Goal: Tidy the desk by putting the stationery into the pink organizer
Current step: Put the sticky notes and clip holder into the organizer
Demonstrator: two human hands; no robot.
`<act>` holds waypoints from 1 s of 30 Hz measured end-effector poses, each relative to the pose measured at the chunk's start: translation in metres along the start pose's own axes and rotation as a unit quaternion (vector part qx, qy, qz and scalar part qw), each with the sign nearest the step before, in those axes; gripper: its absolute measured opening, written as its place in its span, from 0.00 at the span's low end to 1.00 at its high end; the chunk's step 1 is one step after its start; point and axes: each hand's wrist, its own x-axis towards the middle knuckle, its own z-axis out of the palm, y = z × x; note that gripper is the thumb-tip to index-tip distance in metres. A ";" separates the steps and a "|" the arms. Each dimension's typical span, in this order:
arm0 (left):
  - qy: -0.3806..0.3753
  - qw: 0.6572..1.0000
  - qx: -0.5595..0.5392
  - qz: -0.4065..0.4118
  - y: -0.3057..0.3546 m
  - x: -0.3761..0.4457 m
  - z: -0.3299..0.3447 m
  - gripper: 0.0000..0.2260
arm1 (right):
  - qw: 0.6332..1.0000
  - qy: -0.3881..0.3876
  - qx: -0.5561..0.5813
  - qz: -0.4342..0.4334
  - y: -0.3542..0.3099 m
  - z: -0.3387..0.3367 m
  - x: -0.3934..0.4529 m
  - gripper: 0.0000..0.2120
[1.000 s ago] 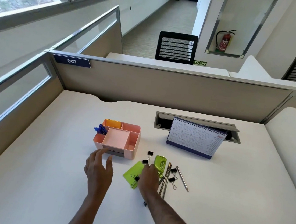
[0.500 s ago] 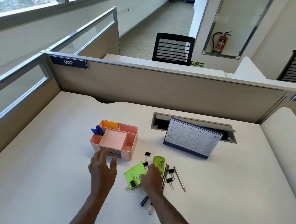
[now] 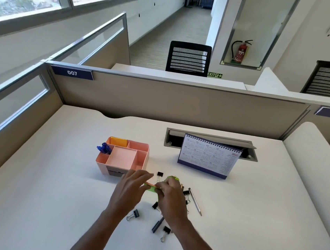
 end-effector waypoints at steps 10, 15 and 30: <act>0.078 0.997 -0.019 0.018 -0.028 0.041 -0.048 0.06 | 0.994 -0.008 0.089 0.056 0.005 -0.007 -0.011 0.17; 0.164 0.980 0.019 -0.107 -0.082 0.082 -0.080 0.04 | 0.993 -0.051 0.057 0.090 0.026 -0.001 -0.043 0.16; -0.048 0.959 0.137 -0.244 -0.140 0.120 -0.047 0.08 | 0.982 -0.111 0.033 0.149 0.049 -0.002 -0.075 0.16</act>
